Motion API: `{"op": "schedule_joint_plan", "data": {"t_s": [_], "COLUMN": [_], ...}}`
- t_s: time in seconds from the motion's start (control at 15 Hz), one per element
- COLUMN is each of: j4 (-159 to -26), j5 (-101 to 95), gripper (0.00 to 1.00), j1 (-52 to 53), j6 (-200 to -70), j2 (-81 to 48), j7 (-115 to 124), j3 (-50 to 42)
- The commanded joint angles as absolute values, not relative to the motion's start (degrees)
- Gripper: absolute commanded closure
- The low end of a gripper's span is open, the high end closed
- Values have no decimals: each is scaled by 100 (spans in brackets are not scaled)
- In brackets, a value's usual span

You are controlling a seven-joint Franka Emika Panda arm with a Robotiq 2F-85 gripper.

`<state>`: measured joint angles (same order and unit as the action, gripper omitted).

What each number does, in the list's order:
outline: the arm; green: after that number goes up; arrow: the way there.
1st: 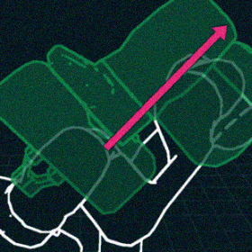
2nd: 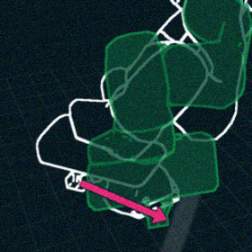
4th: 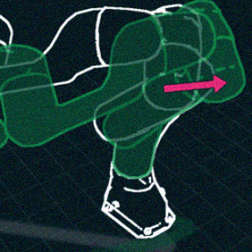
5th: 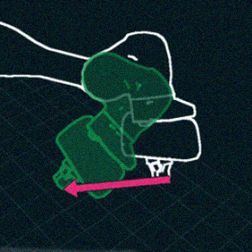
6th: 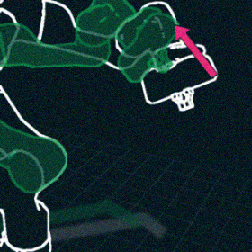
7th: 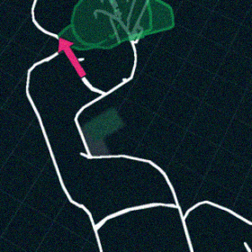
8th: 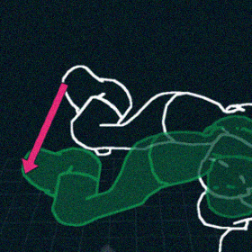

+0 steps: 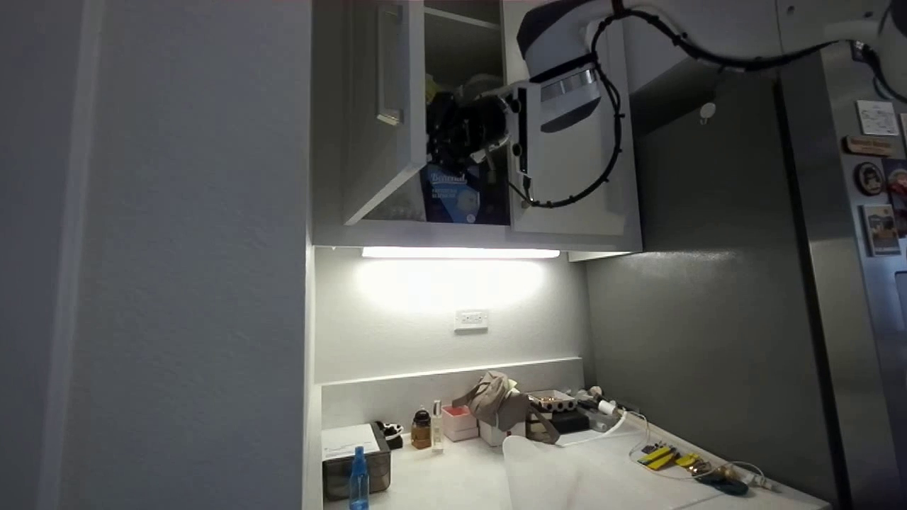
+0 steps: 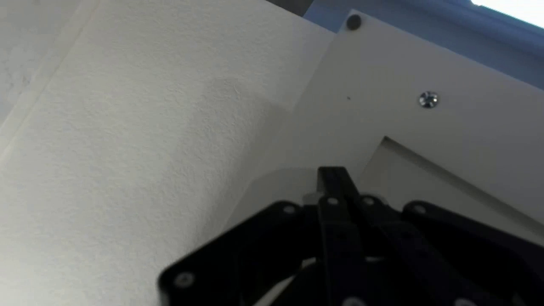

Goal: Open the left and right cabinet doors, then close the right and left cabinet doors

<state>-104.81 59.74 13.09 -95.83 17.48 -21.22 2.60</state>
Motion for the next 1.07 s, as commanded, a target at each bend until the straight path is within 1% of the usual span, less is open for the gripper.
{"op": "schedule_joint_plan", "data": {"t_s": [0.0,0.6,0.67,0.73,0.8,1.0], "j4": [-10276,-10568,-10628,-10592,-10533,-10408], "j5": [5645,2630,2331,2070,1828,1232], "gripper": [100,100,74,72,66,43], "j1": [1013,554,562,568,578,597], "j6": [-9830,-10061,-10139,-10079,-10062,-10000], "j2": [1626,2248,2271,2242,2187,2133], "j7": [-1949,-1303,-1281,-1201,-1106,-805], "j3": [496,507,531,545,575,680]}}
